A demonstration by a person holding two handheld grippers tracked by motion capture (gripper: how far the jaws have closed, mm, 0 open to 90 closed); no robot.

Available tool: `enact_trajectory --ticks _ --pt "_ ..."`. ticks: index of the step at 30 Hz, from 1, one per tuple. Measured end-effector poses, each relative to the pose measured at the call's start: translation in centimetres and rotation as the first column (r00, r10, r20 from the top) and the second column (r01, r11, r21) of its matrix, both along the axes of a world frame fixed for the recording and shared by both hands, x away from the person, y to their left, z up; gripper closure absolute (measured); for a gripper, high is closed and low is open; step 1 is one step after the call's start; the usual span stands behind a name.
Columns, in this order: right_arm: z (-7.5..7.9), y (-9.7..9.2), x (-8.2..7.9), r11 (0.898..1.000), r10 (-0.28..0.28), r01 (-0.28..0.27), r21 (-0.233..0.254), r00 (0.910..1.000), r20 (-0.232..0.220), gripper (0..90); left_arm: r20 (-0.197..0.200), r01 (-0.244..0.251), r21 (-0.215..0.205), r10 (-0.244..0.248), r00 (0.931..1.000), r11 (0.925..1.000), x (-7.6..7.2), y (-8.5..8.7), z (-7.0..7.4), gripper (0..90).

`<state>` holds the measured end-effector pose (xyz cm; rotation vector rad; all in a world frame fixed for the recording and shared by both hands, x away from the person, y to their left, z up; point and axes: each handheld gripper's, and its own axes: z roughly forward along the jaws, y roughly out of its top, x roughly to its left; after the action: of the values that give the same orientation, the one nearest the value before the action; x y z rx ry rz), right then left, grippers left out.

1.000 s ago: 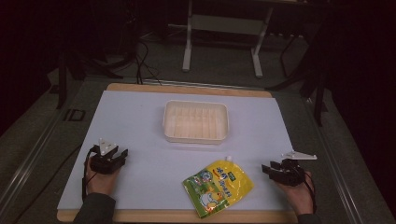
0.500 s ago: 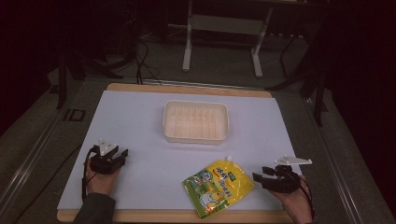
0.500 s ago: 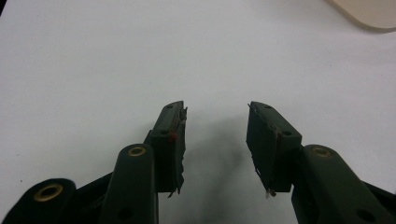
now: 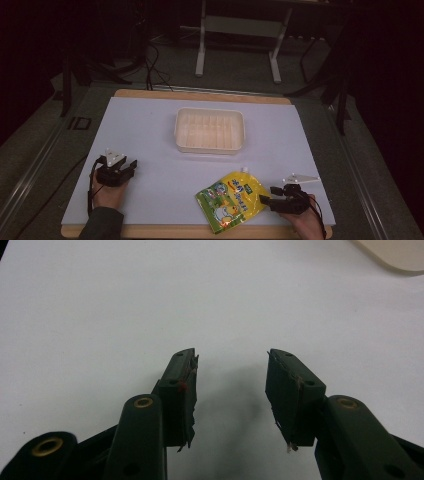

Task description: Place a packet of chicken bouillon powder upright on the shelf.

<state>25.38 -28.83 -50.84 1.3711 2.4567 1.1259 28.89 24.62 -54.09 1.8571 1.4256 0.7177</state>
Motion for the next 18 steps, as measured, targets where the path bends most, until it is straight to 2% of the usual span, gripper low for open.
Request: enact_trajectory --ticks 10,18 --pt "-0.9 0.9 0.4 1.000 0.014 -0.014 -0.003 0.9990 -0.043 37.1 0.002 0.000 -0.002 0.000 1.0000 1.0000 0.0 0.0 0.0 54.5" --pt "-1.2 2.5 0.8 0.997 0.075 -0.075 0.000 0.9945 -0.074 40.0 0.001 0.000 0.001 0.000 1.0000 1.0000 0.0 0.0 0.0 54.3"
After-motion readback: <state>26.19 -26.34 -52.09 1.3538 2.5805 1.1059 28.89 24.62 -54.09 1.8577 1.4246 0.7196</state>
